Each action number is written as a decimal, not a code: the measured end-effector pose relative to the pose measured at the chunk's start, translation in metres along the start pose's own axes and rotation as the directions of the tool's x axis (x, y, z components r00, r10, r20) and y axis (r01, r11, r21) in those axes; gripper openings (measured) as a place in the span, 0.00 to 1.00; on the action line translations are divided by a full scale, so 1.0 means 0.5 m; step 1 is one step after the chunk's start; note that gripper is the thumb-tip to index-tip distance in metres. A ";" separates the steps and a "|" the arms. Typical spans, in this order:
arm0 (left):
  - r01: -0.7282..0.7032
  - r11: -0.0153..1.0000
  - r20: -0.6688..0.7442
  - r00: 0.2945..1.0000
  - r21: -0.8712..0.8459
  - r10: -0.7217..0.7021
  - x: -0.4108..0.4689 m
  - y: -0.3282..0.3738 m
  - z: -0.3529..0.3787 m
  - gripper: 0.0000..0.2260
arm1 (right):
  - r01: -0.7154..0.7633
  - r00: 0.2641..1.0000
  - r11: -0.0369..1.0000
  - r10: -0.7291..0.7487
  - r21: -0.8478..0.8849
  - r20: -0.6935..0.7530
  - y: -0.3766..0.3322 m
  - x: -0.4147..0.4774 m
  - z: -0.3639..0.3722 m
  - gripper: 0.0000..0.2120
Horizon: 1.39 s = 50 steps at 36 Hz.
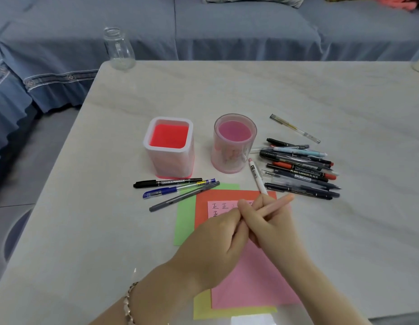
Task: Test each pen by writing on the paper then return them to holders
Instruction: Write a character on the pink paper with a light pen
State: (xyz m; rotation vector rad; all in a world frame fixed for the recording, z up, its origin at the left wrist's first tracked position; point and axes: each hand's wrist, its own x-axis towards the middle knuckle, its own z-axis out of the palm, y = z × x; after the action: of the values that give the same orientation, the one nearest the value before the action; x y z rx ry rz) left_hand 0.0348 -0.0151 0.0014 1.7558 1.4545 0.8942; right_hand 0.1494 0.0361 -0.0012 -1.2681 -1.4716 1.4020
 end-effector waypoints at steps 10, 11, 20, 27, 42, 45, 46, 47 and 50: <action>-0.037 0.999 0.060 0.997 -0.008 0.038 -0.001 0.013 -0.024 0.07 | 0.082 0.996 0.994 -0.083 0.070 0.022 -0.018 -0.004 -0.017 0.18; -0.033 0.999 0.052 0.998 0.018 0.032 -0.004 0.014 -0.025 0.05 | 0.082 0.996 0.993 -0.084 0.088 0.021 -0.018 -0.004 -0.020 0.18; 0.281 0.886 -0.265 0.945 0.368 -0.190 -0.040 -0.136 -0.012 0.06 | -0.088 0.970 0.953 0.148 0.289 -0.192 0.036 0.032 -0.077 0.11; 0.195 0.797 -0.420 0.904 0.572 0.079 -0.043 -0.155 -0.015 0.10 | -0.172 0.962 0.844 0.254 0.508 -0.096 0.054 0.053 -0.075 0.13; -0.030 0.728 0.070 0.997 0.685 -0.026 -0.013 -0.122 0.082 0.21 | 0.024 0.952 0.935 0.086 0.353 -0.295 0.079 0.058 -0.088 0.13; -0.037 0.704 0.080 0.996 0.709 -0.028 -0.020 -0.127 0.073 0.21 | 0.019 0.953 0.942 0.085 0.336 -0.292 0.083 0.056 -0.096 0.12; -0.040 0.705 0.079 0.997 0.708 -0.023 -0.024 -0.129 0.069 0.21 | 0.011 0.955 0.945 0.087 0.326 -0.285 0.085 0.055 -0.098 0.12; -0.041 0.709 0.075 0.997 0.704 -0.017 -0.028 -0.132 0.064 0.21 | 0.000 0.958 0.948 0.092 0.320 -0.273 0.088 0.054 -0.099 0.11; -0.041 0.712 0.073 0.997 0.701 -0.014 -0.035 -0.136 0.055 0.21 | -0.032 0.970 0.949 0.105 0.314 -0.219 0.088 0.047 -0.094 0.10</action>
State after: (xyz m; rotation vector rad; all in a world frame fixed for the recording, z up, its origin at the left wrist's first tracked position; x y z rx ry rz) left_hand 0.0198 -0.0245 -0.0720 2.3056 1.8877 0.2493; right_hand 0.1956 0.0675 -0.0406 -1.2439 -1.0130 1.4100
